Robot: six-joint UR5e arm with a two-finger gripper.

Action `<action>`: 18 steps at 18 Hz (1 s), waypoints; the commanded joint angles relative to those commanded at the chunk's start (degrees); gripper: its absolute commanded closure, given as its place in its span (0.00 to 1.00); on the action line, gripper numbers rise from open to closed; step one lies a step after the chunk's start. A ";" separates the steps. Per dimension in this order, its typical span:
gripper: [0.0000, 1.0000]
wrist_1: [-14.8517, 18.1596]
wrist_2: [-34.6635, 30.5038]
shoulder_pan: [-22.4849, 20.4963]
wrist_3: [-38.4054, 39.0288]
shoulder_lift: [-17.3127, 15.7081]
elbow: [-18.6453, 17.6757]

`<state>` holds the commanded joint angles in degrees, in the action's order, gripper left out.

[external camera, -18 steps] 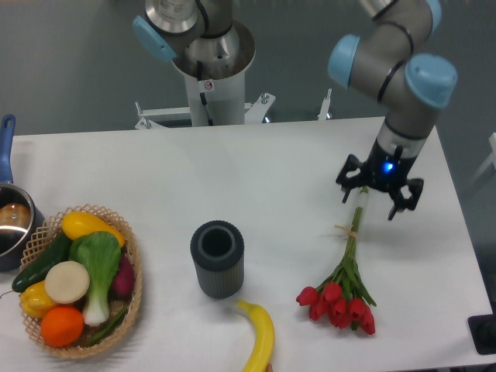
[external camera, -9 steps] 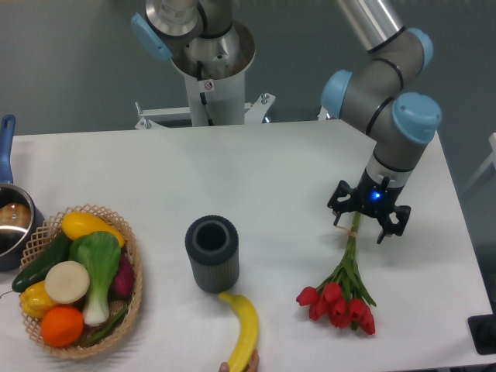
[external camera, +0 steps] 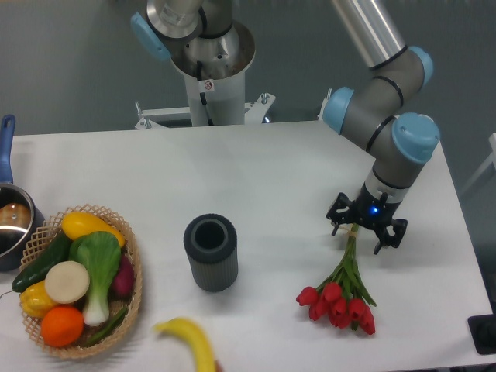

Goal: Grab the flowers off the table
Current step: 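Lower the open gripper over the tulip stems above the twine, then close the gripper around the green tulip stems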

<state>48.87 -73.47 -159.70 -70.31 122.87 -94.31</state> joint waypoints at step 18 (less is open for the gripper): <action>0.70 -0.70 -2.29 1.58 4.91 1.05 0.17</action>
<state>48.17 -75.76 -158.12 -65.40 123.92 -94.13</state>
